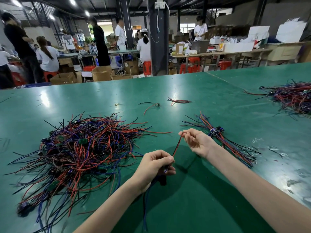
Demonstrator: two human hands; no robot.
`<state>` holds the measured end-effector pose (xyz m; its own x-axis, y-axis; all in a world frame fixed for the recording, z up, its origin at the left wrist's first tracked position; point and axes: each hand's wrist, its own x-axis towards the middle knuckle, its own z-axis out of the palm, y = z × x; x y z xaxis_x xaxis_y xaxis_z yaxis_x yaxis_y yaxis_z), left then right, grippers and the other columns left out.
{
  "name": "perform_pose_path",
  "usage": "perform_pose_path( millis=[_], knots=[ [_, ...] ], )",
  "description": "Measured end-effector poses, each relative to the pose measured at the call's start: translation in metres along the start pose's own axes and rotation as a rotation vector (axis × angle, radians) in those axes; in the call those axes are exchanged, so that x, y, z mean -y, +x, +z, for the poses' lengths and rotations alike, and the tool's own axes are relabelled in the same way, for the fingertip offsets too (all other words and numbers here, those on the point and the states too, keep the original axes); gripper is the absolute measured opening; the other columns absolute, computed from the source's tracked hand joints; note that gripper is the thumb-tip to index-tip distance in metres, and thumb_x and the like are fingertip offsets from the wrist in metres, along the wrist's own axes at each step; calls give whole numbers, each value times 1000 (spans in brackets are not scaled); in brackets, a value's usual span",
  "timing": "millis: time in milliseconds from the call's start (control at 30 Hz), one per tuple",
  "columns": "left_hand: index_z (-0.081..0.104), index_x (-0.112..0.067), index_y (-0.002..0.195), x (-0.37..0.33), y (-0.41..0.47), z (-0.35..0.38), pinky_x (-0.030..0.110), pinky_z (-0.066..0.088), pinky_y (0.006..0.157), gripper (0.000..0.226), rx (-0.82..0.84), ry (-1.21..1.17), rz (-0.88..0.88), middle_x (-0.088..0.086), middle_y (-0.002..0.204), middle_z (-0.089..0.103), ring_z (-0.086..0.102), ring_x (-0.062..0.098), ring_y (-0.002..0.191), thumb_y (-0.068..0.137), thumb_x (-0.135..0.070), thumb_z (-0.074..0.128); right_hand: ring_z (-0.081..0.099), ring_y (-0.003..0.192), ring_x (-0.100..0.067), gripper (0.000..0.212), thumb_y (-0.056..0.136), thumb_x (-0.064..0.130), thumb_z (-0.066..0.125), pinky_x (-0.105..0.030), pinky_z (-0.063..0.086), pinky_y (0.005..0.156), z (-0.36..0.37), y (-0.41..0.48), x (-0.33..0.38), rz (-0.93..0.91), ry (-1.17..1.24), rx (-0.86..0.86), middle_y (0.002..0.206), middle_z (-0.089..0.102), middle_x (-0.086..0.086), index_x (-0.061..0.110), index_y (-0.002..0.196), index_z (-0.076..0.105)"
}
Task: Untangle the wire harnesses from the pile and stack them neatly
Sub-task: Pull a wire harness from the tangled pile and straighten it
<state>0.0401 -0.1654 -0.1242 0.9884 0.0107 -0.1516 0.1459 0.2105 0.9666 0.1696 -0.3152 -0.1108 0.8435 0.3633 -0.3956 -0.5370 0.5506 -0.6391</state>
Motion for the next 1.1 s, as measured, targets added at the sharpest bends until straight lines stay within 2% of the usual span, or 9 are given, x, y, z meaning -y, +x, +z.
perform_pose_path(
  millis=[167,333,633,733,933,1100],
  knots=[
    [61,0,73,0,-1,1,25,54,55,14,13,6,-5,9,60,58,61,18,54,86,4,59,55,33,-7,30,94,-2,47,-14,44,33,-2,1,1,0,-42,11,56,65,-13,-5,66,58],
    [61,0,72,-2,-2,-1,25,53,56,14,21,25,8,10,62,57,61,18,54,86,3,60,55,33,-7,22,93,-1,47,-14,45,34,0,1,0,1,-79,24,54,65,-11,-6,74,57],
    [61,0,72,-2,-8,1,25,53,56,14,30,25,14,10,61,58,61,18,54,86,3,60,54,32,-6,21,93,0,47,-13,44,34,-1,-4,0,3,-99,17,53,65,-11,-5,75,58],
    [61,0,72,-2,-8,3,24,53,56,14,39,30,18,8,60,59,61,17,54,86,3,60,54,34,-5,23,93,1,49,-14,45,36,-2,-6,-3,-116,-229,-8,54,66,-10,-5,73,58],
    [60,0,72,-4,-7,4,21,52,54,15,14,54,33,8,59,58,61,15,52,86,3,60,56,40,-16,18,92,7,55,-24,49,40,-4,-8,-9,-568,-683,12,64,69,-9,4,76,62],
    [60,0,72,-1,-11,3,22,52,54,15,21,58,16,7,59,58,61,15,52,87,3,60,61,46,-22,16,95,16,54,-26,46,39,-13,-8,-12,-705,-919,66,76,71,-7,8,86,64]
  ],
)
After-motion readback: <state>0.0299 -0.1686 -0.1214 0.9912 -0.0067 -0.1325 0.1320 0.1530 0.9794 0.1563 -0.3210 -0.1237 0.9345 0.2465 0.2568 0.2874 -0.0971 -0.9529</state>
